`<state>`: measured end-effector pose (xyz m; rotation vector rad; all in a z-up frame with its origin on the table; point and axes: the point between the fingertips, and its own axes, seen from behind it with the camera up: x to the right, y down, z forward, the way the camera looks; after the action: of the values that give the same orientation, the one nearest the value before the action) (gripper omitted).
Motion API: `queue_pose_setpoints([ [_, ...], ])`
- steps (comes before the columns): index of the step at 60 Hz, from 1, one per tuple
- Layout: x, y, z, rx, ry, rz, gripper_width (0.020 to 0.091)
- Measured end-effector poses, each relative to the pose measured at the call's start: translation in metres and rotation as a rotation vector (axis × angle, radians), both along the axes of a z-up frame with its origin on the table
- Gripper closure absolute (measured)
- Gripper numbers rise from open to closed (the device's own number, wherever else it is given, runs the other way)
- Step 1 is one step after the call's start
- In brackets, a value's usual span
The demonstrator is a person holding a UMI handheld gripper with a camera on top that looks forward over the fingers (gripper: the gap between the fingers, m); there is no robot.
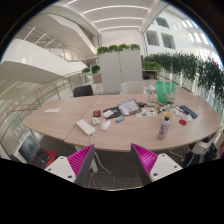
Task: Pour water
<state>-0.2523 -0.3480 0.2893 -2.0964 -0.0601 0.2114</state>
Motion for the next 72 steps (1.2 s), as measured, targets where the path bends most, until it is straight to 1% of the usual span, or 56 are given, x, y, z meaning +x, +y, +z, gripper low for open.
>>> queue_pose_setpoints([
  [5,0.007,0.008,0.003,0.053,0.009,-0.007,0.0313],
  [9,0.026,0.015,-0.001,0.083,-0.001,-0.030,0.0319],
  [14,0.061,0.030,-0.020,0.121,-0.036,-0.076,0.0320],
  [19,0.103,0.053,-0.041,0.172,-0.039,-0.140,0.0327],
  [22,0.132,0.066,-0.060,0.190,-0.042,-0.171,0.0328],
  [25,0.155,0.091,-0.086,0.191,-0.060,-0.184,0.0326],
  [30,0.192,0.137,-0.120,0.236,-0.103,-0.183,0.0326],
  [31,0.194,0.153,-0.133,0.244,-0.109,-0.186,0.0325],
  [32,0.204,0.156,-0.130,0.249,-0.111,-0.183,0.0327],
  [34,0.217,0.176,-0.139,0.267,-0.114,-0.184,0.0328],
  [35,0.221,0.192,-0.150,0.278,-0.118,-0.191,0.0328],
  [36,0.230,0.196,-0.149,0.279,-0.113,-0.199,0.0329],
  [38,0.240,0.226,-0.168,0.288,-0.101,-0.223,0.0327],
  [41,0.256,0.243,-0.177,0.292,-0.063,-0.253,0.0327],
  [44,0.269,0.270,-0.195,0.290,-0.048,-0.278,0.0326],
  [52,0.298,0.319,-0.213,0.319,-0.089,-0.297,0.0328],
  [54,0.299,0.332,-0.215,0.328,-0.085,-0.288,0.0341],
  [55,0.299,0.339,-0.218,0.328,-0.079,-0.278,0.0366],
  [56,0.298,0.344,-0.220,0.326,-0.077,-0.264,0.0417],
  [57,0.297,0.349,-0.223,0.322,-0.078,-0.249,0.0503],
  [58,0.298,0.352,-0.226,0.315,-0.086,-0.241,0.0556],
  [61,0.298,0.356,-0.222,0.334,-0.097,-0.218,0.0572],
  [64,0.293,0.364,-0.224,0.332,-0.097,-0.200,0.0573],
  [66,0.294,0.364,-0.225,0.328,-0.089,-0.206,0.0597],
  [68,0.296,0.365,-0.225,0.323,-0.079,-0.224,0.0598],
  [69,0.298,0.365,-0.225,0.321,-0.077,-0.233,0.0610],
  [71,0.297,0.363,-0.225,0.313,-0.085,-0.236,0.0611],
  [72,0.295,0.371,-0.225,0.304,-0.091,-0.234,0.0629],
])
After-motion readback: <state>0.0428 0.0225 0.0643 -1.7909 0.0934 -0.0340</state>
